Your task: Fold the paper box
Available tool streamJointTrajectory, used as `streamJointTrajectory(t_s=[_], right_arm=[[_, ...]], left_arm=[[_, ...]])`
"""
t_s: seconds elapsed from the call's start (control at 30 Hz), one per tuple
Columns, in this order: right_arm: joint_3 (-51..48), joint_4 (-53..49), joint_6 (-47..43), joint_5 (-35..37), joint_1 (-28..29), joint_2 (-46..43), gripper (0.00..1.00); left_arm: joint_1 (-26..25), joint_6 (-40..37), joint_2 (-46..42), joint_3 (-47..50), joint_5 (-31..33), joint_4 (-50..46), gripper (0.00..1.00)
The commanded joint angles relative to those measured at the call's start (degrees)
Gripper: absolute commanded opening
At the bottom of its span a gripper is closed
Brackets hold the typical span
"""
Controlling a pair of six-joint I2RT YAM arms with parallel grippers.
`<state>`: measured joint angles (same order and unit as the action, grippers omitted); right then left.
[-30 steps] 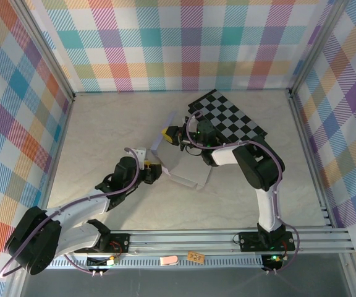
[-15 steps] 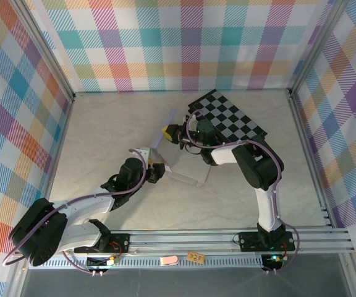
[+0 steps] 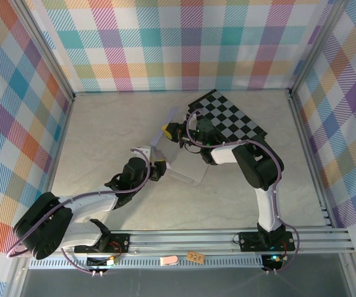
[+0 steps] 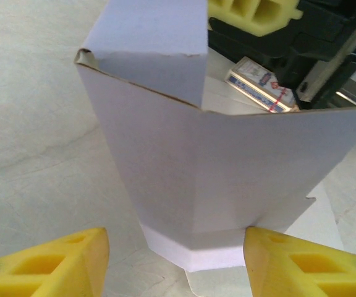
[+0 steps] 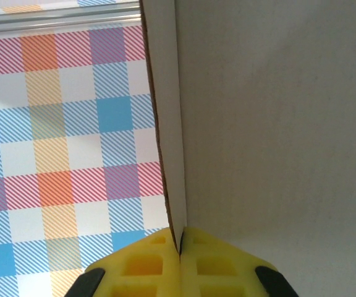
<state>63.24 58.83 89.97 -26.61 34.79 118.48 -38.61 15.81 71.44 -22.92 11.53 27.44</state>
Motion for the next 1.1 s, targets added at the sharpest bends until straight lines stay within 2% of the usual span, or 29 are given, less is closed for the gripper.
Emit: streamJointTrajectory(t_s=[0.0, 0.23, 0.53, 0.93, 1.07], right_arm=[[0.5, 1.4, 0.3, -0.1, 0.6, -0.9, 0.00], [-1.0, 1.6, 0.3, 0.0, 1.1, -0.7, 0.00], [-2.8, 2.2, -0.3, -0.4, 1.5, -0.5, 0.00], [-9.6, 6.3, -0.7, -2.1, 0.9, -1.5, 0.00], [-9.8, 3.9, -2.3, -2.7, 0.9, -3.3, 0.00]], left_arm=[[-0.6, 1.7, 2.0, -2.4, 4.6, 4.1, 0.59], [-0.7, 1.7, 6.0, -4.6, 7.7, 5.6, 0.59], [-0.7, 1.2, 9.1, -6.1, 9.4, 3.2, 0.52], [-0.7, -0.1, 7.1, -3.8, 6.8, -2.3, 0.54], [-0.7, -0.8, 5.1, -3.3, 5.9, -5.4, 0.56]])
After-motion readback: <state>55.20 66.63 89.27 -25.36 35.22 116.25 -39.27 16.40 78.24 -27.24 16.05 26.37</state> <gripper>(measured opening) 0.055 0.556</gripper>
